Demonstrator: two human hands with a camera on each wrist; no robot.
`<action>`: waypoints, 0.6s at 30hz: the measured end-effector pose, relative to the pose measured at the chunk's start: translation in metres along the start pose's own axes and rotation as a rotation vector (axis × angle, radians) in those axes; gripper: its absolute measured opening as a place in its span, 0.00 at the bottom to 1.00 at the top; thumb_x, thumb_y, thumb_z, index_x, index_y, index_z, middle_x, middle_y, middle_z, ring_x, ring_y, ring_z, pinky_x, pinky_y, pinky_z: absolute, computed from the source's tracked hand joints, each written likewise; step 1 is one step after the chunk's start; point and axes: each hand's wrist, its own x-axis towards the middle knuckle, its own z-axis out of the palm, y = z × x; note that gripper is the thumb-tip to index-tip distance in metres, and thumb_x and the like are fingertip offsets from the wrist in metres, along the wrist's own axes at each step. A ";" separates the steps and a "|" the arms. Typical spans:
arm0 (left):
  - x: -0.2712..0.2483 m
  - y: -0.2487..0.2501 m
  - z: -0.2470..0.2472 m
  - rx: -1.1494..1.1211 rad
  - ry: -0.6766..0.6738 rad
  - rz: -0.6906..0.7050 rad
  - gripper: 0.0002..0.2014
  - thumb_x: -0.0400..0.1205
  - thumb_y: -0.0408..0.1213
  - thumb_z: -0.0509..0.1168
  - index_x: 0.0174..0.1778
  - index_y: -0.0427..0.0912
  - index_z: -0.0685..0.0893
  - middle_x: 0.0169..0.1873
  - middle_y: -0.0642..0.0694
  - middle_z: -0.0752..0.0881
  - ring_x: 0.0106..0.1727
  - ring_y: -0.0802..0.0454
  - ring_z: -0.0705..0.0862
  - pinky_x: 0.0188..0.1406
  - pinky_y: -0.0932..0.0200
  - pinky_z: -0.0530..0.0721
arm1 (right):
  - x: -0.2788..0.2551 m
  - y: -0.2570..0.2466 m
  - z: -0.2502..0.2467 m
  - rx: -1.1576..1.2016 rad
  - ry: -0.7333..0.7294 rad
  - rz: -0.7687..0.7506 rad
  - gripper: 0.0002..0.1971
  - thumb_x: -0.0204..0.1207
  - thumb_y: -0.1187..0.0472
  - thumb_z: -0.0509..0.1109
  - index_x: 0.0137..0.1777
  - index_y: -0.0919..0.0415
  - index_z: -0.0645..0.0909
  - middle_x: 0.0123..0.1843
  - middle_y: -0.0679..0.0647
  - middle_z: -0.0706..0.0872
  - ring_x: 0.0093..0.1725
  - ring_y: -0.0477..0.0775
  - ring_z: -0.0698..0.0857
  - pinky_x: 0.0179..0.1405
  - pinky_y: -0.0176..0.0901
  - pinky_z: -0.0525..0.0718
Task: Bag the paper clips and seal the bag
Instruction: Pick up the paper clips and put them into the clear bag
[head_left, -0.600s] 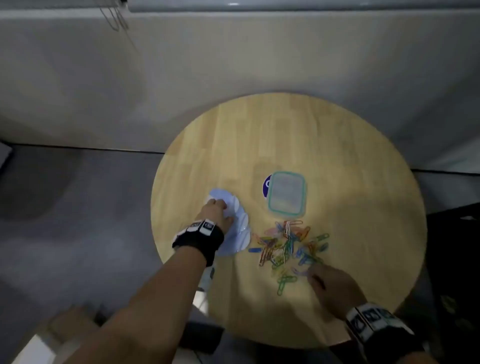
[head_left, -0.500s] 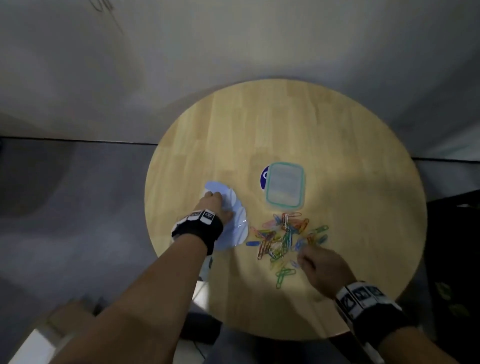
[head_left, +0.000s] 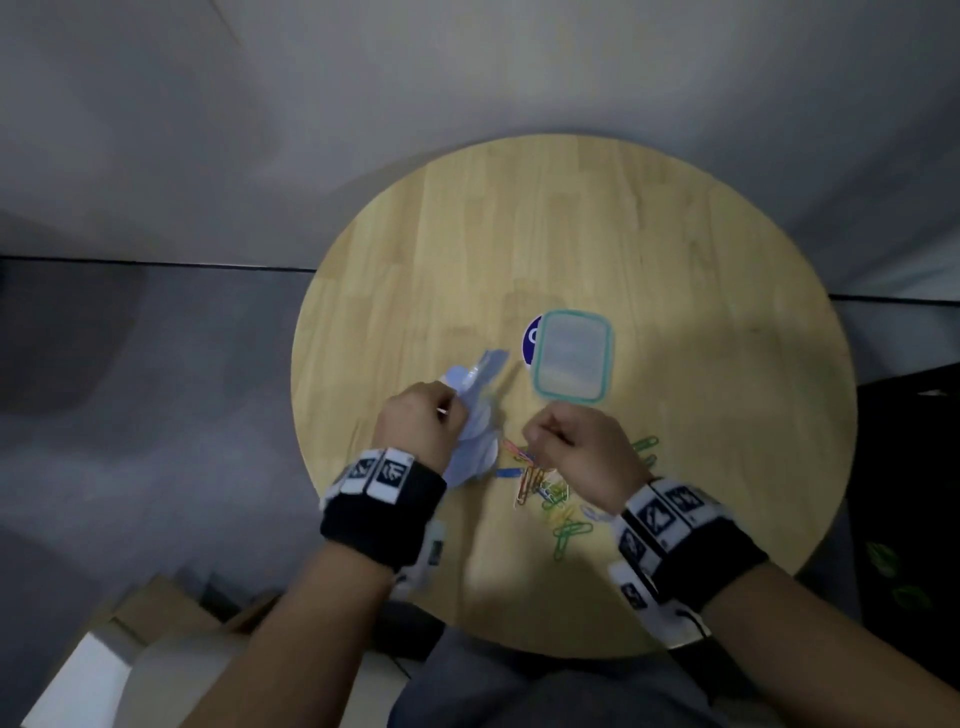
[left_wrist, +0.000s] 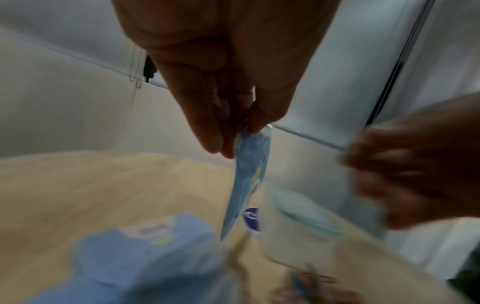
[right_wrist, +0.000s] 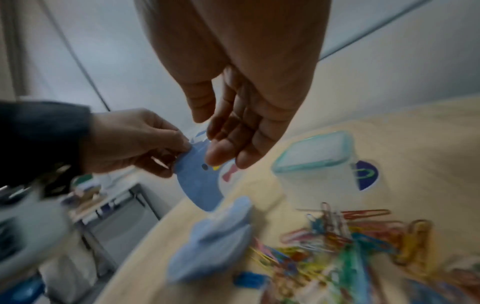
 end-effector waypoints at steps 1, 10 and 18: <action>-0.014 0.010 0.005 -0.047 -0.002 0.039 0.12 0.77 0.44 0.64 0.40 0.39 0.88 0.39 0.37 0.89 0.42 0.38 0.86 0.39 0.53 0.78 | 0.002 -0.009 0.001 0.069 0.001 0.028 0.06 0.74 0.58 0.70 0.38 0.59 0.82 0.36 0.56 0.90 0.35 0.55 0.88 0.43 0.51 0.86; -0.044 0.040 0.027 -0.282 -0.001 0.085 0.10 0.78 0.36 0.64 0.34 0.38 0.86 0.29 0.43 0.86 0.31 0.49 0.80 0.30 0.63 0.72 | -0.002 -0.018 -0.013 0.248 0.034 0.132 0.12 0.75 0.67 0.70 0.30 0.63 0.76 0.29 0.66 0.87 0.31 0.71 0.88 0.36 0.70 0.88; -0.038 0.044 0.029 -0.193 0.027 0.070 0.12 0.76 0.37 0.66 0.27 0.39 0.75 0.26 0.45 0.76 0.28 0.46 0.73 0.29 0.55 0.71 | -0.012 -0.008 -0.013 -0.002 0.187 0.185 0.11 0.65 0.63 0.62 0.32 0.71 0.66 0.33 0.72 0.82 0.38 0.71 0.86 0.37 0.60 0.84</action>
